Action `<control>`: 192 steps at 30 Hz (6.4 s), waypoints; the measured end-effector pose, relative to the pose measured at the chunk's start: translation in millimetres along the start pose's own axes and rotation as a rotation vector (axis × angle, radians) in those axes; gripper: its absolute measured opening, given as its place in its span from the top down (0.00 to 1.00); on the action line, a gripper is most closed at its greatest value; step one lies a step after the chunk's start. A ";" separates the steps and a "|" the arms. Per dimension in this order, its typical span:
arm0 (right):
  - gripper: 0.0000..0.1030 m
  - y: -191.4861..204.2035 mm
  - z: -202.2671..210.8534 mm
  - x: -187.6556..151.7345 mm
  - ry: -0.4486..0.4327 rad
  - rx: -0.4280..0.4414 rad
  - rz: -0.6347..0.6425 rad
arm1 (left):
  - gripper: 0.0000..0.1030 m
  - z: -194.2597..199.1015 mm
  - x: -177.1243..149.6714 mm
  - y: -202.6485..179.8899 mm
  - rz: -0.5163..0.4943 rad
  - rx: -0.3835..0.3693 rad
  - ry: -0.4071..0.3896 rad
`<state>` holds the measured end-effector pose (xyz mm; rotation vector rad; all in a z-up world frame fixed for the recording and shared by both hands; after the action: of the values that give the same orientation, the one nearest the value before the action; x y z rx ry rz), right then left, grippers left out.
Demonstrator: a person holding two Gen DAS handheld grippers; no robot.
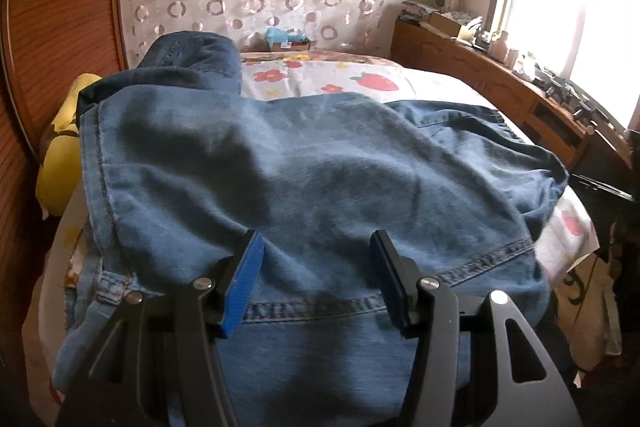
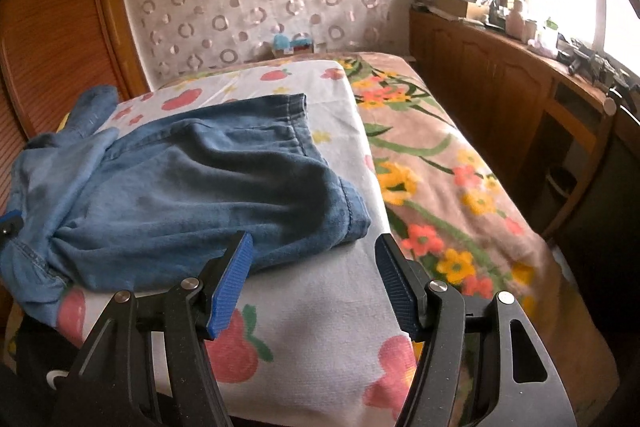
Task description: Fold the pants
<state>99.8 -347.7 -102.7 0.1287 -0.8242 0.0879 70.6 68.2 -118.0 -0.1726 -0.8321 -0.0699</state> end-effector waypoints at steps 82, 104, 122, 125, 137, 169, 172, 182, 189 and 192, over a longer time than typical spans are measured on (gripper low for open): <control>0.63 323.9 67.3 107.9 -0.137 0.568 0.504 | 0.47 80.2 2.8 60.5 0.121 0.052 -0.127; 0.48 270.6 -39.7 29.0 0.150 0.473 0.399 | 0.47 54.4 -13.6 8.5 -0.016 -0.072 -0.002; 0.95 278.2 -46.7 24.6 0.182 0.514 0.418 | 0.47 46.4 -19.5 5.8 -0.054 -0.078 0.028; 0.97 278.3 -34.6 36.8 0.137 0.532 0.408 | 0.57 45.1 -19.9 8.0 -0.059 -0.079 0.007; 0.97 327.5 10.6 107.9 -0.022 0.575 0.503 | 0.96 82.6 -0.3 20.9 0.001 -0.063 -0.115; 0.56 468.5 -65.5 107.4 0.097 0.582 0.600 | 0.89 77.8 -29.3 62.4 0.101 0.002 -0.054; 0.52 456.9 -57.4 113.1 0.081 0.594 0.580 | 0.85 83.8 -25.6 62.5 0.092 0.013 -0.069; 0.50 361.5 -15.0 118.3 0.024 0.549 0.521 | 0.63 87.7 -10.2 60.4 0.079 0.021 -0.093; 0.50 278.3 -13.7 104.4 0.037 0.442 0.462 | 0.62 74.4 -5.4 39.9 0.057 0.006 -0.080; 0.50 251.9 -18.2 87.3 0.062 0.410 0.430 | 0.62 68.4 -3.9 30.9 0.042 -0.001 -0.069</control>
<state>139.8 -93.6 -30.5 0.3314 -0.7527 0.6641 22.1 110.8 -79.6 -0.1943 -0.8969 -0.0251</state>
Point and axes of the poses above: each gripper's, at about its wrist camera, not at the fingertips, and z roughly against the way its jaws point, y to its left, x to its top, the point moved 3 cm from there along -z, roughly the way its jaws point
